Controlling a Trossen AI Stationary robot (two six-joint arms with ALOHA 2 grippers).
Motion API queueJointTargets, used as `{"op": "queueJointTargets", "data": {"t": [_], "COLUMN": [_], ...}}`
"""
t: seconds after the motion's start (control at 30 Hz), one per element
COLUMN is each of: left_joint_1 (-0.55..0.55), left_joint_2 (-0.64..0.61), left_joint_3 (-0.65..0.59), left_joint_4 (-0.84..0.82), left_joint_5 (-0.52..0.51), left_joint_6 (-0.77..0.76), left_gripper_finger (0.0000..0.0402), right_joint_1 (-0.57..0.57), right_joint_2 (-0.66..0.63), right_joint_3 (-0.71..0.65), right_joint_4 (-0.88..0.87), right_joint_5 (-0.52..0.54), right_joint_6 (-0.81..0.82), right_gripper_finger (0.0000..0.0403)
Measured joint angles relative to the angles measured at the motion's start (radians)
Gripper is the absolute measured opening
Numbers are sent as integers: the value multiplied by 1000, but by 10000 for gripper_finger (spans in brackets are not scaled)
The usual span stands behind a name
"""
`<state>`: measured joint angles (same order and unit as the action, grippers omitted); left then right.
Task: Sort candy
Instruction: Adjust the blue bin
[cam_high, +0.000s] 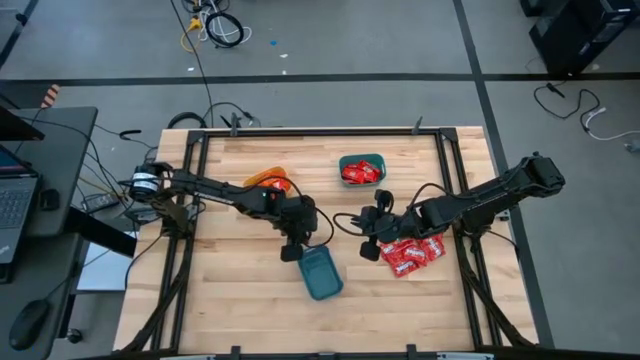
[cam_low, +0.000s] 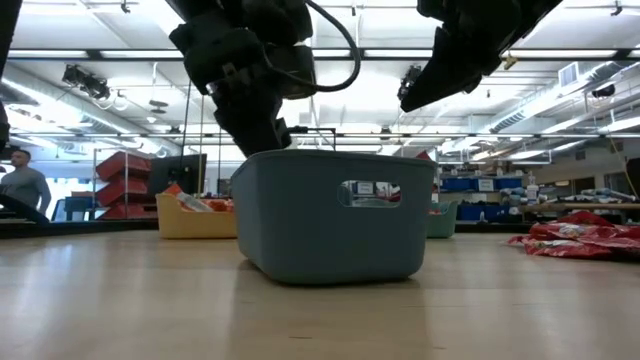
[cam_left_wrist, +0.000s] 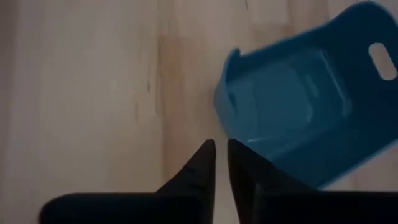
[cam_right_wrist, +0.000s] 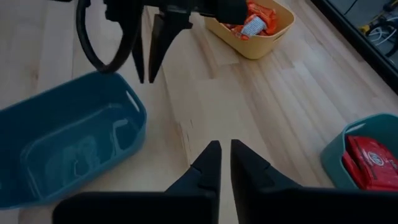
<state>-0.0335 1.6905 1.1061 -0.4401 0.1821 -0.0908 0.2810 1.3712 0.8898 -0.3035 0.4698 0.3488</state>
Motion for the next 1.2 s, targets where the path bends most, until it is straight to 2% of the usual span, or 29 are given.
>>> {"op": "queueJointTargets", "data": {"t": [0.17, 0.33, 0.63, 0.8, 1.03, 1.13, 1.2], "left_joint_1": [-5, -12, -4, 18, 72, 104, 125], "left_joint_2": [0, 7, 93, 96, 96, 96, 97], "left_joint_3": [0, 0, 0, 0, 16, 16, 17], "left_joint_4": [-6, 8, 34, 29, 87, 144, 161], "left_joint_5": [43, 45, 13, -115, -267, -293, -293], "left_joint_6": [-49, -72, -85, -29, 76, 100, 109], "left_gripper_finger": [96, 142, 158, 128, 37, 9, 6], "right_joint_1": [0, 0, 0, 0, -1, -2, -5], "right_joint_2": [0, 0, 0, 0, 0, 0, 0], "right_joint_3": [0, 0, 0, 0, 0, 0, 0], "right_joint_4": [0, 0, -8, -16, -50, -85, -105], "right_joint_5": [0, 0, -1, -1, 2, 8, 13], "right_joint_6": [-3, -3, -3, -3, -3, -8, -8], "right_gripper_finger": [46, 54, 55, 55, 55, 55, 55]}}
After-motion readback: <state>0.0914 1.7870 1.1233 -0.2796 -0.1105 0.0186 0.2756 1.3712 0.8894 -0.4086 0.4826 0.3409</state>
